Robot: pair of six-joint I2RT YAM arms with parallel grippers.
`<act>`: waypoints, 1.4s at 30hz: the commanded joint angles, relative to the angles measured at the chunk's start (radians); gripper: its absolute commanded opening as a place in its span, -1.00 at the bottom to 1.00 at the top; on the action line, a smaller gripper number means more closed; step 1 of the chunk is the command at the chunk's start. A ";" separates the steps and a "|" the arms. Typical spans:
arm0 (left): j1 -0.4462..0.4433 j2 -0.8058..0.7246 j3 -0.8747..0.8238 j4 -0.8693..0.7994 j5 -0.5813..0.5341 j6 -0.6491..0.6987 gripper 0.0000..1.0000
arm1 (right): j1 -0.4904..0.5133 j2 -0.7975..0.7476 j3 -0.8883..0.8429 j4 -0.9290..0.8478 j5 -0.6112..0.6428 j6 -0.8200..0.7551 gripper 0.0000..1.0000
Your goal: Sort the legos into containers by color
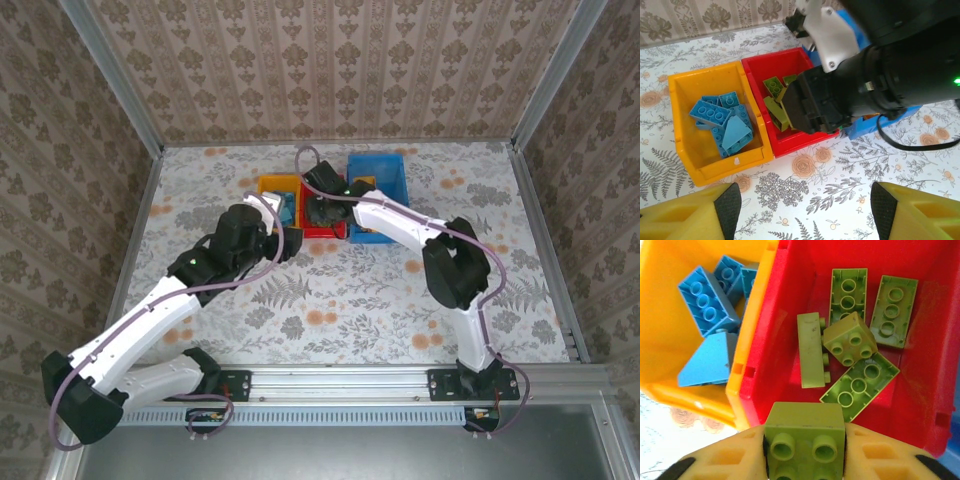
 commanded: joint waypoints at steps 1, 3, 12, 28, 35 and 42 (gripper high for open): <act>0.007 -0.037 0.000 -0.037 -0.025 -0.033 0.44 | -0.007 0.048 0.074 -0.132 0.044 -0.035 -0.13; 0.008 -0.045 -0.002 -0.046 -0.031 -0.037 0.45 | -0.007 0.045 0.074 -0.121 0.053 -0.044 0.02; 0.126 -0.042 0.000 -0.117 0.049 -0.135 0.50 | 0.016 -0.188 -0.130 0.080 0.142 -0.156 0.45; 0.520 -0.035 -0.087 -0.274 -0.205 -0.346 1.00 | -0.297 -1.011 -0.900 0.129 0.601 -0.087 0.99; 0.555 -0.013 -0.272 0.085 -0.294 0.089 1.00 | -0.629 -1.230 -1.351 0.564 0.376 -0.211 0.99; 0.630 0.219 -0.341 0.379 -0.190 0.188 1.00 | -0.639 -0.976 -1.392 0.846 0.235 -0.286 0.99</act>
